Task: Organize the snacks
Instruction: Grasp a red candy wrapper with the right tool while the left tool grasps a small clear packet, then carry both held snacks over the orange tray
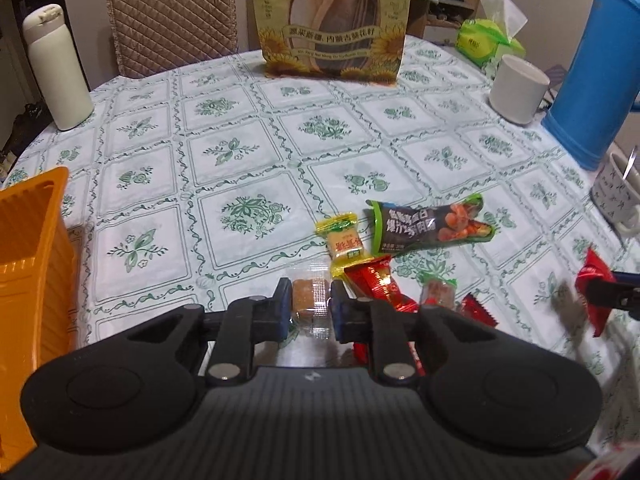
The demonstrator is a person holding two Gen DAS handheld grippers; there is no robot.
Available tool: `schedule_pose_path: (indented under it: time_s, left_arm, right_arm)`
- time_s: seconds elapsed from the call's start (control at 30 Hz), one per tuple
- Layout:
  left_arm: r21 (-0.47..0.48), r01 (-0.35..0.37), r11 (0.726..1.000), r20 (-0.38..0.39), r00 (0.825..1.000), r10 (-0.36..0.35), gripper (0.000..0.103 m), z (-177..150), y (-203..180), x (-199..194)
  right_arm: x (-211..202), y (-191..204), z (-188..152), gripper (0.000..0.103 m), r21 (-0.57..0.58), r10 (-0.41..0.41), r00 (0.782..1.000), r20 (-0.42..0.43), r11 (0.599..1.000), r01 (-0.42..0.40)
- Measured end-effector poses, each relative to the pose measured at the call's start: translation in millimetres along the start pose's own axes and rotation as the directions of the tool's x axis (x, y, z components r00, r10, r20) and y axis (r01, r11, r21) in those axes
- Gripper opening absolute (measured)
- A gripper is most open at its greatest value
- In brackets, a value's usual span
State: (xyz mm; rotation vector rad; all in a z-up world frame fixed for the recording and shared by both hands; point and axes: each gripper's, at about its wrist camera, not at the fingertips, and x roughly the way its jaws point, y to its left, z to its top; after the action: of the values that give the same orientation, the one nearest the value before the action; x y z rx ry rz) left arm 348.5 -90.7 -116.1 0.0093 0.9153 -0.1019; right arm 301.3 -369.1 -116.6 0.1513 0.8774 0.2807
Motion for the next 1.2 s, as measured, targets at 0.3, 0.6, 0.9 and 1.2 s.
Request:
schedule_pose_path:
  time_s: [0.3,0.6,0.9,1.2]
  left_arm:
    - [-0.053,0.04,0.998,0.029,0.999,-0.039,0.018,-16.3,0.7,-48.8]
    - [-0.082,0.048,0.995,0.055,0.998,-0.043,0.018,-49.0,5.8,-107.0]
    - [-0.152,0.033,0.988,0.076,0.997,-0.022,0.018,-85.9,32.4,-159.5]
    - [-0.22,-0.039,0.975,0.081,0.995,0.058,0.018,-119.7,84.1,-199.7]
  right_arm:
    - [-15.1,18.0,2.9,0.029,-0.036,0.046,0.999,0.02,0.998,-0.045]
    - [-35.6,49.7,-3.7,0.029,-0.078,0.11,0.994,-0.002,0.991,-0.11]
    - [-57.5,104.2,-19.6,0.029,-0.126,0.212,0.976,-0.057,0.968,-0.218]
    - [-60.1,177.8,-39.7,0.029,-0.186,0.319,0.939,-0.128,0.922,-0.339]
